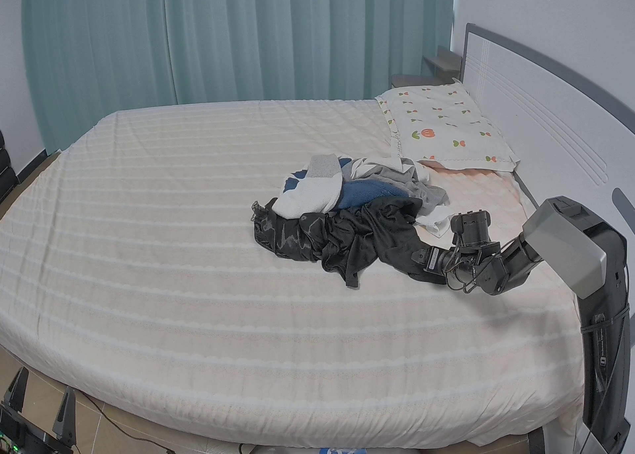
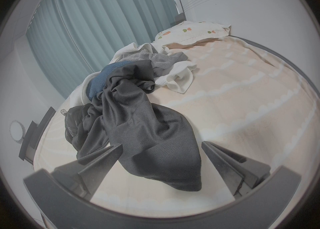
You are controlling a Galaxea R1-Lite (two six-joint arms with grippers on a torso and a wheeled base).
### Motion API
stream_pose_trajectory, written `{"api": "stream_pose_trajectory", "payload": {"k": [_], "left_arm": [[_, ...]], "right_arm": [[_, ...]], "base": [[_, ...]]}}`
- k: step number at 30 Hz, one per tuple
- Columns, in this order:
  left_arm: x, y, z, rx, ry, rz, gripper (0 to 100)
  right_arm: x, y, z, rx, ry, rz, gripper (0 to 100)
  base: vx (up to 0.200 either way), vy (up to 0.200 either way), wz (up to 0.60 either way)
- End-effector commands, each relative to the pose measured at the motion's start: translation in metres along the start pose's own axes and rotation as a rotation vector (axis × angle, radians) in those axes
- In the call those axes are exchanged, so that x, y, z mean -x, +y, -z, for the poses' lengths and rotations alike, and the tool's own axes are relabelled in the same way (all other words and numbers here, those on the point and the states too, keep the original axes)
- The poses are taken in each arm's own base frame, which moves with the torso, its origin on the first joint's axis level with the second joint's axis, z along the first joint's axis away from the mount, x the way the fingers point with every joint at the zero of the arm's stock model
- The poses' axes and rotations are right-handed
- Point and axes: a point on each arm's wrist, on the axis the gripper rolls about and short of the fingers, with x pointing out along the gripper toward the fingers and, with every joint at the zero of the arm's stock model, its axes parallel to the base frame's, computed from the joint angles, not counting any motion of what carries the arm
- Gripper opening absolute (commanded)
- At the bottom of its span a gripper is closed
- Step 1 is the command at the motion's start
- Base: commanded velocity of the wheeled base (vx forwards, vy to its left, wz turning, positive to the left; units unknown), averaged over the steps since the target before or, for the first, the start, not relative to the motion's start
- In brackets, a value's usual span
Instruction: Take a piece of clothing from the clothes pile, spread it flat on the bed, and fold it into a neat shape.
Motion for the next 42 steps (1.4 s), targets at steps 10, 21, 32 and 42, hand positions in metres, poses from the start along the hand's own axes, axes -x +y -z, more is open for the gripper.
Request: {"api": "stream_pose_trajectory", "payload": {"k": [10,21,32,42], "left_arm": [[0.000,0.000,0.005,0.001,-0.001,0.001,100],[0.000,0.000,0.005,0.001,-0.001,-0.001,100],[0.000,0.000,0.005,-0.001,-0.001,0.001,100],[0.000,0.000,0.005,-0.016,0.006,0.024,100]], "right_arm": [[-0.029,0.004,0.006,-0.001,-0.021,-0.015,100],[-0.032,0.005,0.009,-0.010,-0.024,-0.028,0],[0.040,0.005,0.000,-0.157,0.082,-0.129,0],[0.113,-0.014,0.029,-0.189,0.061,-0.176,0]], "base": [[0.000,0.000,0.00],[0.000,0.000,0.00],[0.000,0.000,0.00],[0.000,0.000,0.00]]}}
